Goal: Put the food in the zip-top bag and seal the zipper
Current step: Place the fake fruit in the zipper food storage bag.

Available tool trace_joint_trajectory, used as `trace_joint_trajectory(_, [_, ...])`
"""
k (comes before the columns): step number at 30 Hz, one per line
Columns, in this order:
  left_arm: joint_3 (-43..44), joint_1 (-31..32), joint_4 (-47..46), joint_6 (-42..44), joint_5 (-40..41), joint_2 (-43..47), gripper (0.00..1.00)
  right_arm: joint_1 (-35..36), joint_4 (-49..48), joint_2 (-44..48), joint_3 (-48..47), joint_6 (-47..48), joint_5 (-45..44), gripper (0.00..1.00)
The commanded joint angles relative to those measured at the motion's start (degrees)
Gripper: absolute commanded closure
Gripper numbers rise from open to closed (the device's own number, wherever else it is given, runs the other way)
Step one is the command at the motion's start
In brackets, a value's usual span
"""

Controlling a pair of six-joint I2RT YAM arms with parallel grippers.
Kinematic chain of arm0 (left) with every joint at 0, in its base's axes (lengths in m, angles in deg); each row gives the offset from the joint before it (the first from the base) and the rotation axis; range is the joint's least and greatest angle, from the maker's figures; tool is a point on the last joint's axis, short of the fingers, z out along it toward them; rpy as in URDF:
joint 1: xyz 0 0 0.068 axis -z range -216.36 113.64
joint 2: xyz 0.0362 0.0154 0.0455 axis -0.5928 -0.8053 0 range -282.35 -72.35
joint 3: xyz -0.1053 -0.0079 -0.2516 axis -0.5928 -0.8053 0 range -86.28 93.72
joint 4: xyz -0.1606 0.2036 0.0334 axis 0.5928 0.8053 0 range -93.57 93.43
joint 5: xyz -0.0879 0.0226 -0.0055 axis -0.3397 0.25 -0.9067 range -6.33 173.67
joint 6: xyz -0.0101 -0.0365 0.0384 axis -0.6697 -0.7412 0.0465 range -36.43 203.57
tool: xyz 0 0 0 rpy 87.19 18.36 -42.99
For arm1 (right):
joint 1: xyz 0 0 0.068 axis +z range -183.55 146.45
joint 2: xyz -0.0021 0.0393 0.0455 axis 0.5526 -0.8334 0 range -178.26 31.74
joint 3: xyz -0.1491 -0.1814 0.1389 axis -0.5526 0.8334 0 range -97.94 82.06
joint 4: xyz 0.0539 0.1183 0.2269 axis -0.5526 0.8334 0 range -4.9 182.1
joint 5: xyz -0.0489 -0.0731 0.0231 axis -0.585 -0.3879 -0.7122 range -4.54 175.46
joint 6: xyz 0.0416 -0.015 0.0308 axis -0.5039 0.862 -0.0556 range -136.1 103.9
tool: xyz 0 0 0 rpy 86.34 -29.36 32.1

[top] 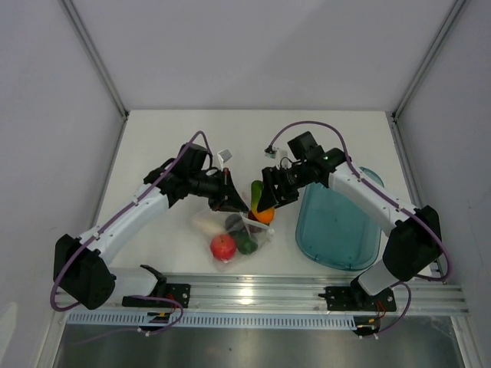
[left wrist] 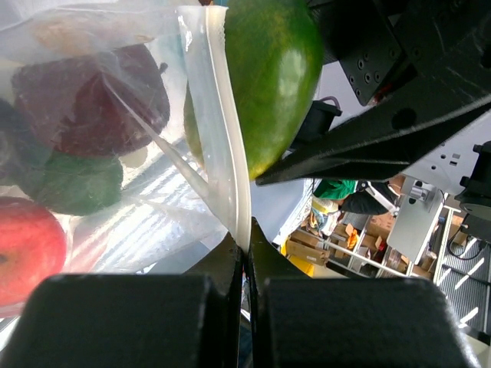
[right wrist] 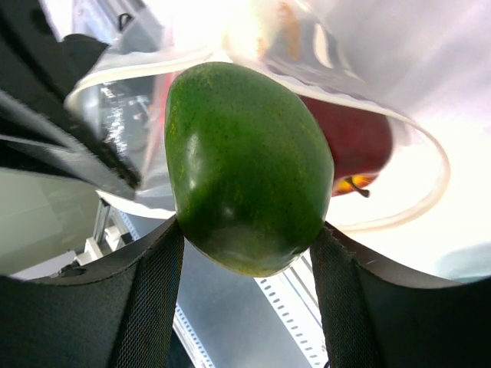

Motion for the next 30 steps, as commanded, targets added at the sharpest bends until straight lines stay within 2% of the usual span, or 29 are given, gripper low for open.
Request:
trace_joint_trajectory(1, [1.3, 0.2, -0.5, 1.3, -0.2, 2.4, 0.99, -0.8, 0.4, 2.1, -0.6, -0.6, -3.5, 0.93])
trace_joint_trajectory(12, [1.5, 0.3, -1.6, -0.5, -0.8, 3.3, 0.99, 2.2, -3.1, 0.3, 1.6, -1.7, -2.5, 0.91])
trace_joint_trajectory(21, [1.1, 0.4, -2.3, -1.2, -1.2, 3.7, 0.99, 4.6, -3.1, -0.8, 1.6, 0.6, -0.4, 0.74])
trace_joint_trajectory(24, [0.8, 0.5, -2.3, -1.2, -1.3, 3.8, 0.99, 5.4, -3.1, -1.1, 1.2, 0.9, 0.5, 0.65])
trace_joint_trajectory(25, [0.8, 0.5, -2.3, -1.2, -1.3, 3.8, 0.99, 5.6, -3.2, -1.2, 1.1, 1.0, 0.6, 0.56])
trace_joint_trajectory(27, [0.9, 0.5, -2.3, -1.2, -1.3, 3.8, 1.00, 6.1, -3.0, -1.5, 0.8, 1.0, 0.9, 0.46])
trace_joint_trajectory(28, [1.0, 0.6, -2.3, -1.2, -1.2, 3.8, 0.99, 6.2, -3.0, -1.6, 0.5, 0.9, 0.8, 0.28])
trace_joint_trajectory(30, [0.9, 0.5, -2.2, -1.2, -1.3, 4.0, 0.99, 6.3, -3.1, -1.1, 0.2, 0.3, -0.5, 0.01])
